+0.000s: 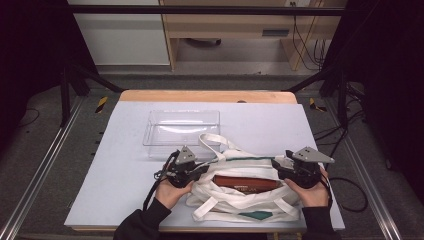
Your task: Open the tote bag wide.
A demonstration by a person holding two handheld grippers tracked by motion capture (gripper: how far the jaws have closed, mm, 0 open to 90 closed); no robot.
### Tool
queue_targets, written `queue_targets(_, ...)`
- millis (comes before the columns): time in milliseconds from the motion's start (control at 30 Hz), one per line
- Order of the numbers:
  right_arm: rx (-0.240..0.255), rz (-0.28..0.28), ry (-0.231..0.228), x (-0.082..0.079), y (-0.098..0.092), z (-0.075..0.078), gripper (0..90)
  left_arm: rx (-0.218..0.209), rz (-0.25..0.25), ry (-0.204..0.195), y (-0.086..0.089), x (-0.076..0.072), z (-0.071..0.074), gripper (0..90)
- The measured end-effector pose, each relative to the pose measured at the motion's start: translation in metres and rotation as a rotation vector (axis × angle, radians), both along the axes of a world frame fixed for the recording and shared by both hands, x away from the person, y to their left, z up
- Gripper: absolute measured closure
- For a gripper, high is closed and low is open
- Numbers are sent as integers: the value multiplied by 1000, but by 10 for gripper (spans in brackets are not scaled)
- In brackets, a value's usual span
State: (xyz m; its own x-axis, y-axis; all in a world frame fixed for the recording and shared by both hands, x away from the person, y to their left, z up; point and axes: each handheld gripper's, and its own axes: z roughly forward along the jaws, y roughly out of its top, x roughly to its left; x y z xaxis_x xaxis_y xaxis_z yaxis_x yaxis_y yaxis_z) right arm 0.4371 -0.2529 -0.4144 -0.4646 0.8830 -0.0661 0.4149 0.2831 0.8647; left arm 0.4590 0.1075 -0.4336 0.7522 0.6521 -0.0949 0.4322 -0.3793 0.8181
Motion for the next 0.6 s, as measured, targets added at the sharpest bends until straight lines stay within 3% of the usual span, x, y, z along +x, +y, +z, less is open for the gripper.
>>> queue_targets(167,-83,18,28,5,7,-10,390,-11,10,-15,0,-1,0,849)
queue_targets(267,-132,9,54,3,9,-13,551,-31,22,-4,1,0,-2,849)
queue_targets(300,-142,-4,58,1,8,-13,664,-41,26,3,2,1,-2,849)
queue_targets(333,-134,-28,69,0,6,-11,734,-50,33,6,2,1,-2,849)
queue_targets(400,-57,-24,94,-2,0,-7,789,-53,45,-4,1,1,-1,849)
queue_targets(600,-59,-54,2,-1,2,-8,784,-60,100,-34,-3,2,-6,849)
